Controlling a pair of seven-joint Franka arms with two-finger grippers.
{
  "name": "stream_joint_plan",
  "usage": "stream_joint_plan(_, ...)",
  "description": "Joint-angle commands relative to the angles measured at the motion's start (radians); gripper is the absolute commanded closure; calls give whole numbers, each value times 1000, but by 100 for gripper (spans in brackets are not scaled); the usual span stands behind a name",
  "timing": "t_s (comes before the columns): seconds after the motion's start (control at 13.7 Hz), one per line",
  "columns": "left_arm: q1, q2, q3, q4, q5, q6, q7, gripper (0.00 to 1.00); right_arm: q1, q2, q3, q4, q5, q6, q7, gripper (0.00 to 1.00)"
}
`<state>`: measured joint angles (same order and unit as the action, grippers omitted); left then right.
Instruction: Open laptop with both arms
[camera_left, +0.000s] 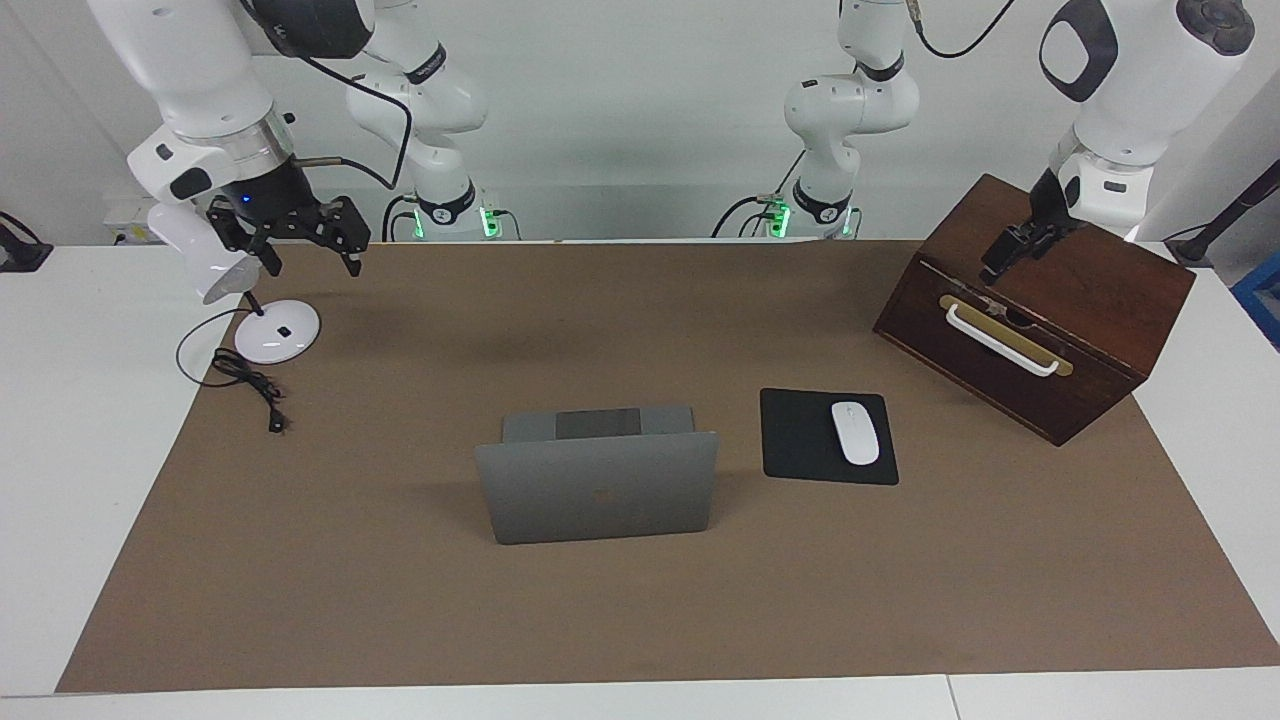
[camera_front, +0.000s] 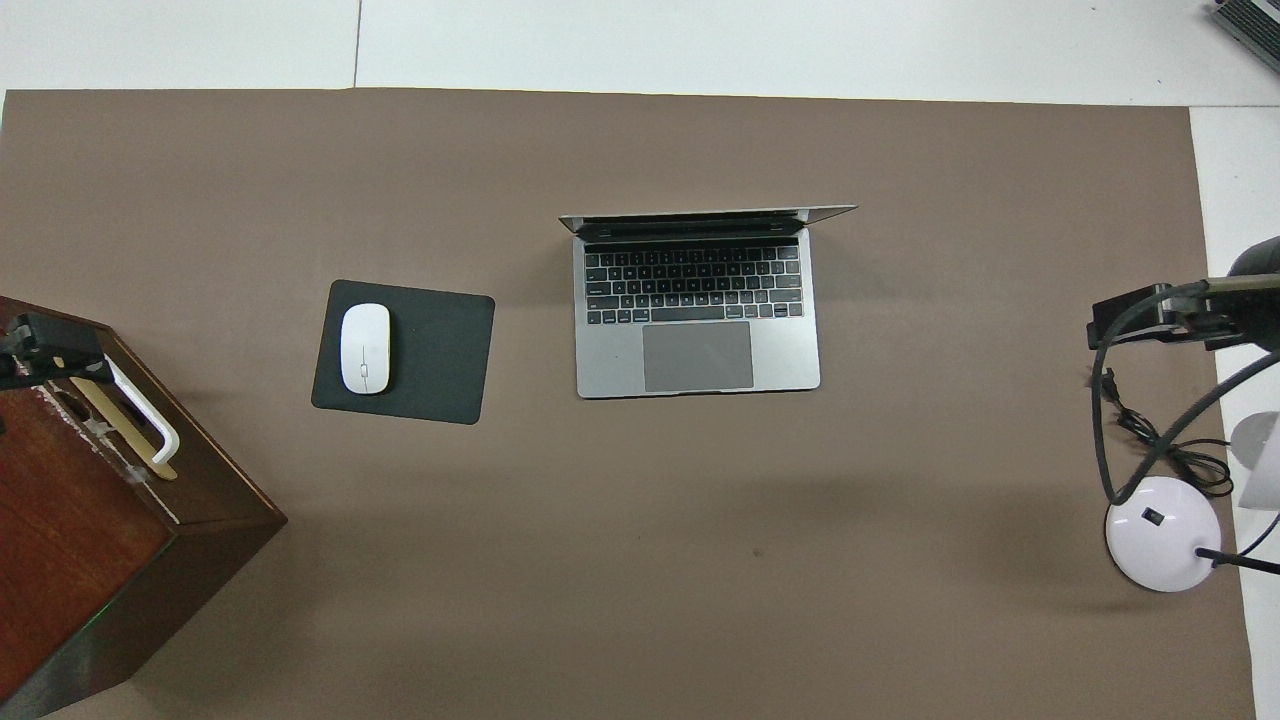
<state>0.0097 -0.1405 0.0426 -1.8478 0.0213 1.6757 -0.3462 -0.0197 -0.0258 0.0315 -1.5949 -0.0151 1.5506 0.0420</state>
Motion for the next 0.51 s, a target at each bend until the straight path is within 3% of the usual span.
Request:
stream_joint_plan(0.0, -48, 10, 20, 13, 6, 33, 53, 0, -16, -26, 4, -31, 30, 22, -11, 0)
stream_joint_plan(0.22, -54, 54, 19, 62, -41, 32, 53, 0, -17, -26, 4, -31, 30, 23, -14, 0)
stream_joint_plan(0.44, -63, 47, 17, 59, -41, 3, 100, 0, -16, -26, 4, -30, 30, 23, -17, 0)
